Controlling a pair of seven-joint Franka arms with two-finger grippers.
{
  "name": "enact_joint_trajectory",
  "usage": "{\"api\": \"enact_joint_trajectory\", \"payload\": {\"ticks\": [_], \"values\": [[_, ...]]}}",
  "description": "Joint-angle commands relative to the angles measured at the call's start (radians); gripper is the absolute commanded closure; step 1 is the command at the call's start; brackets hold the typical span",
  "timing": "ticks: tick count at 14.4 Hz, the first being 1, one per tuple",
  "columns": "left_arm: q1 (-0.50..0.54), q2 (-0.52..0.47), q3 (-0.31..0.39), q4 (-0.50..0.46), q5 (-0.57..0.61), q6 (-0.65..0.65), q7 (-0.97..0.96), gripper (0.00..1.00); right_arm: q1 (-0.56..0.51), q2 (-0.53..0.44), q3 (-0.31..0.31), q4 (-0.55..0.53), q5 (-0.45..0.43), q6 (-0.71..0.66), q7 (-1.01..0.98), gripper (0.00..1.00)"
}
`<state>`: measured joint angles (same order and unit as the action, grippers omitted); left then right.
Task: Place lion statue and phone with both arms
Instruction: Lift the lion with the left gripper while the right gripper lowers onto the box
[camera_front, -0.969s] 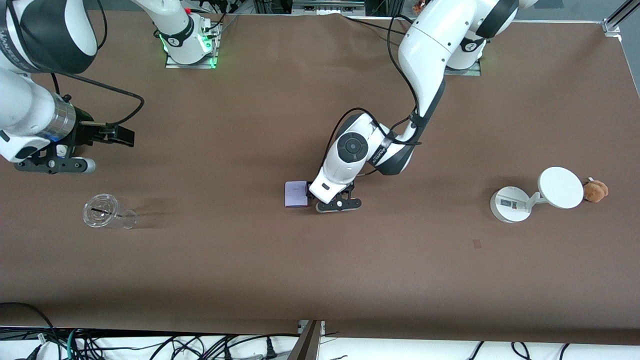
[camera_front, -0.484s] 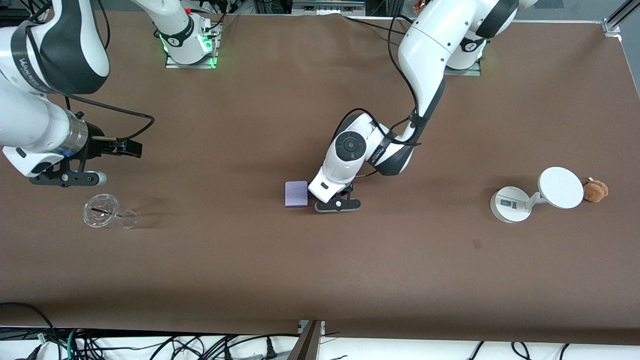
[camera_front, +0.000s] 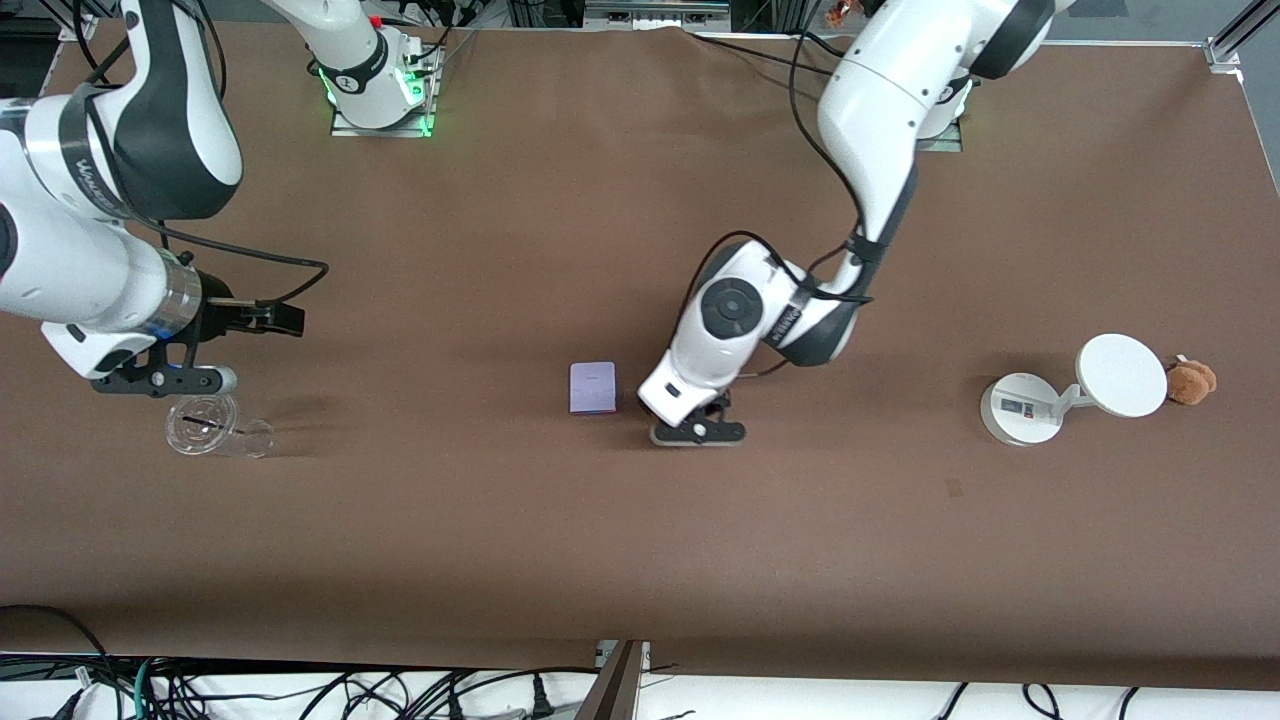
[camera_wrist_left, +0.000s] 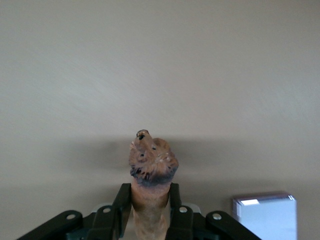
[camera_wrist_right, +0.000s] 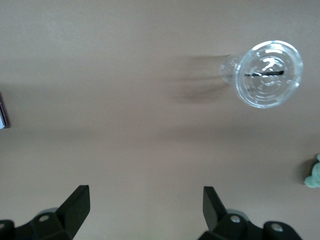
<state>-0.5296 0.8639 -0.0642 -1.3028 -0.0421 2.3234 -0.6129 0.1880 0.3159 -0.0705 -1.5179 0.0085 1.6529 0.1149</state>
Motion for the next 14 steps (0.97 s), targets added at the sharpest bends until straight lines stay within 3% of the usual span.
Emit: {"api": "enact_joint_trajectory", "payload": {"ticks": [1, 11, 14], "values": [[0.086, -0.081, -0.019, -0.015, 0.011, -0.117, 0.073, 1.00, 0.042, 0.055, 0.003, 0.016, 0.018, 0.045, 0.012, 0.00], [0.339, -0.474, -0.043, -0.539, 0.001, -0.105, 0.349, 1.00, 0.353, 0.281, 0.003, 0.016, 0.018, 0.359, 0.229, 0.00], [0.442, -0.503, -0.045, -0.653, 0.001, -0.020, 0.473, 1.00, 0.415, 0.350, 0.003, 0.018, 0.018, 0.451, 0.328, 0.00]]}}
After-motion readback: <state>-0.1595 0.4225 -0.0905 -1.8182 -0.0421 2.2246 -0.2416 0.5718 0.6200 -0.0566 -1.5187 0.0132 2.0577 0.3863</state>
